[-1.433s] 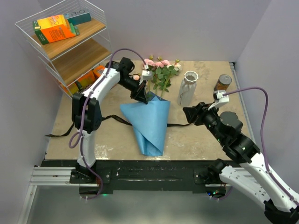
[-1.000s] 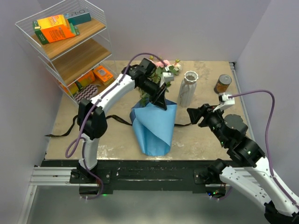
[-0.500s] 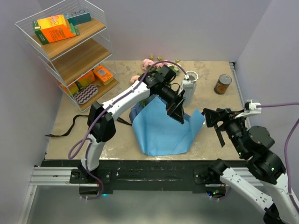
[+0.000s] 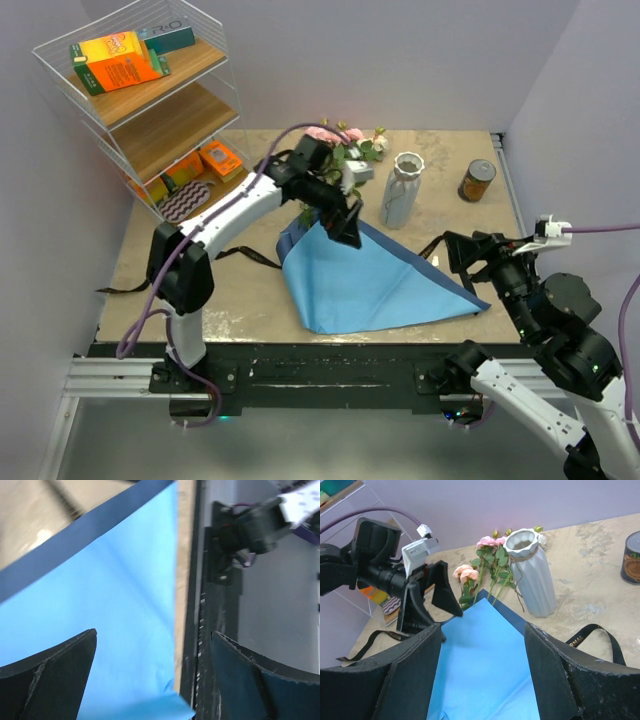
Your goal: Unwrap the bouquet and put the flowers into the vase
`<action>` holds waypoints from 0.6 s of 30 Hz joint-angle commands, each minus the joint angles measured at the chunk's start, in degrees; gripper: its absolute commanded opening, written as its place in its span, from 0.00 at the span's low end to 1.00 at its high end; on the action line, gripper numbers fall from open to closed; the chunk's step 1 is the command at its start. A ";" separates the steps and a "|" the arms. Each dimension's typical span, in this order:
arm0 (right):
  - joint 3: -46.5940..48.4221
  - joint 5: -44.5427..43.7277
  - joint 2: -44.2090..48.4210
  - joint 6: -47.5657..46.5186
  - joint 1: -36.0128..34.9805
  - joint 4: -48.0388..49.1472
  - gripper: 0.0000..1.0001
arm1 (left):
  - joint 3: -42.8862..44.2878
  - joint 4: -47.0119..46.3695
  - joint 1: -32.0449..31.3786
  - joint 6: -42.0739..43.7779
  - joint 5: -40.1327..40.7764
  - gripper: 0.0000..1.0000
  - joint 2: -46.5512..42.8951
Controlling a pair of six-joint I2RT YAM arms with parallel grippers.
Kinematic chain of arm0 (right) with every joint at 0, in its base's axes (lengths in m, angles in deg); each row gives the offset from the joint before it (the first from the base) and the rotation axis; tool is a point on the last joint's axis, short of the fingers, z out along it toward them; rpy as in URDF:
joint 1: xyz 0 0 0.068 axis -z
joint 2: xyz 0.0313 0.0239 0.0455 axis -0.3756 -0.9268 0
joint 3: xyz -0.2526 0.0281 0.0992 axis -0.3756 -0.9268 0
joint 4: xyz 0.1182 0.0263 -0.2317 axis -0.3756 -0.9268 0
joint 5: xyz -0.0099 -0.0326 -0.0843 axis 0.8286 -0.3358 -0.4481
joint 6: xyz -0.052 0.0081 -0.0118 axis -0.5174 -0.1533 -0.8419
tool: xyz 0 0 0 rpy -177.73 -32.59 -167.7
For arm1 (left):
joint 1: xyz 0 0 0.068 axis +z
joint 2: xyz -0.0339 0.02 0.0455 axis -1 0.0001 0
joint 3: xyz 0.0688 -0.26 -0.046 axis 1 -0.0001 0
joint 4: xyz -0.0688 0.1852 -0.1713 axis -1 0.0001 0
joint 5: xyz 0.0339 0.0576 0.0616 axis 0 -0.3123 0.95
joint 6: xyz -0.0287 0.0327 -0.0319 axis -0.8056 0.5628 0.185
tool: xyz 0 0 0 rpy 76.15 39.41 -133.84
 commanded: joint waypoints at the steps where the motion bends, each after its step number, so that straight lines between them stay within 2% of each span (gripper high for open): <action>1: -2.06 1.74 -1.37 -0.94 0.20 3.85 0.71 | -8.87 -5.00 11.03 1.80 5.97 0.97 -1.48; 6: -5.05 4.20 -1.90 -0.24 0.21 6.93 0.70 | -9.50 -4.21 16.31 5.32 5.79 0.90 3.18; 12: -5.93 4.65 -1.98 -0.23 0.29 7.20 0.69 | -9.76 -5.79 16.85 6.03 8.51 0.89 5.91; 16: -6.28 4.38 -1.81 -0.06 0.20 7.46 0.68 | -9.85 -5.53 17.02 6.82 8.26 0.77 7.93; 18: -6.63 4.30 -1.90 0.11 0.21 7.81 0.68 | -9.68 -5.18 17.11 7.17 7.90 0.75 8.28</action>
